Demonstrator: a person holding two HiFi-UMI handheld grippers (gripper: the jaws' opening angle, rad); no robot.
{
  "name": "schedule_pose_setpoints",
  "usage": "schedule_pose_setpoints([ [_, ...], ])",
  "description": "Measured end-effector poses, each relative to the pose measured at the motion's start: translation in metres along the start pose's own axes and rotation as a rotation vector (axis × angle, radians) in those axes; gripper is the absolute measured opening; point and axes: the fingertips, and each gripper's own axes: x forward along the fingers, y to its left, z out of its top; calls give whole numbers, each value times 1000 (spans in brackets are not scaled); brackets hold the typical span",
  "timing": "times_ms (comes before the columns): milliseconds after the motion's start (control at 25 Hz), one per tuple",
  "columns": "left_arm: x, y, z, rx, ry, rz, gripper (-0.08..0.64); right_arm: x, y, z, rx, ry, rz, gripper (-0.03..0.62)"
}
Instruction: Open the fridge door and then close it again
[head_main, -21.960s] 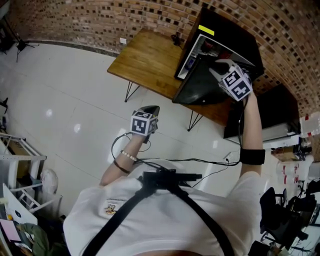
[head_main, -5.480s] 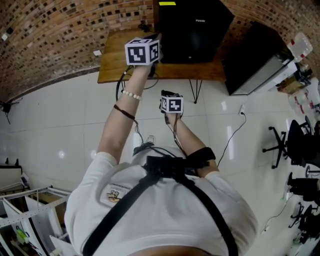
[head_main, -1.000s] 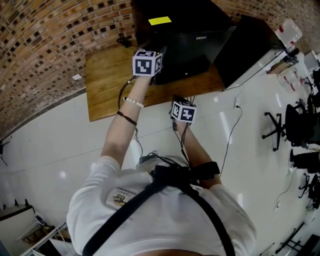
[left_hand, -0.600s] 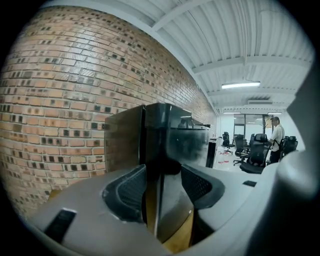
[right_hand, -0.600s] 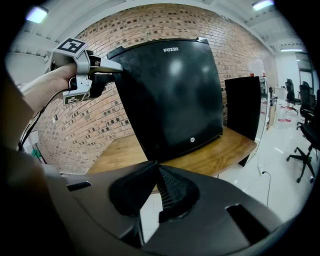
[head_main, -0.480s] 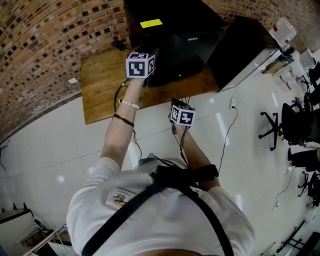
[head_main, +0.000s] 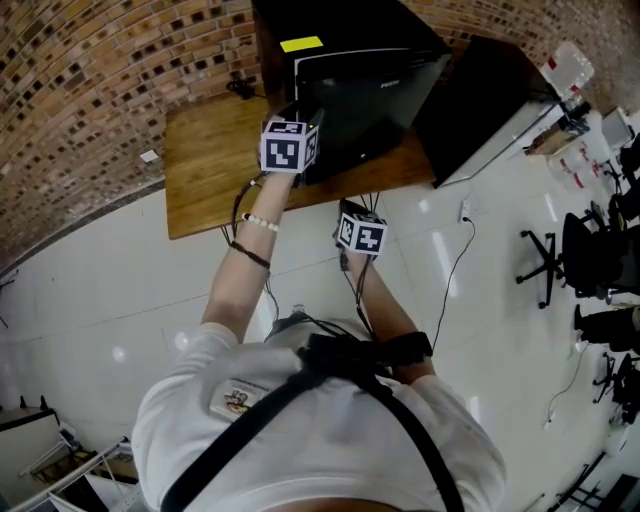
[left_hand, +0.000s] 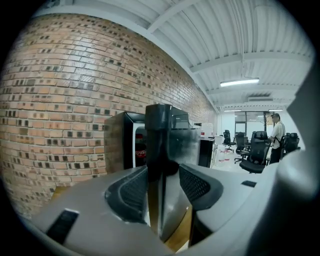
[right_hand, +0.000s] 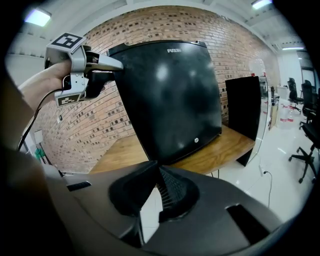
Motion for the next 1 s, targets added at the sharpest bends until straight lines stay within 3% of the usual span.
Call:
schedule_pose_setpoints([
  [440, -54, -88, -19, 7, 9, -60, 152, -58, -9, -38, -8, 13, 30, 15],
  [800, -89, -218, -35, 37, 10, -200, 124, -113, -32, -62, 6, -6, 42, 15],
  [1000, -92, -282, -41, 46, 4, -273, 117, -145, -66, -72, 24, -21, 15, 15],
])
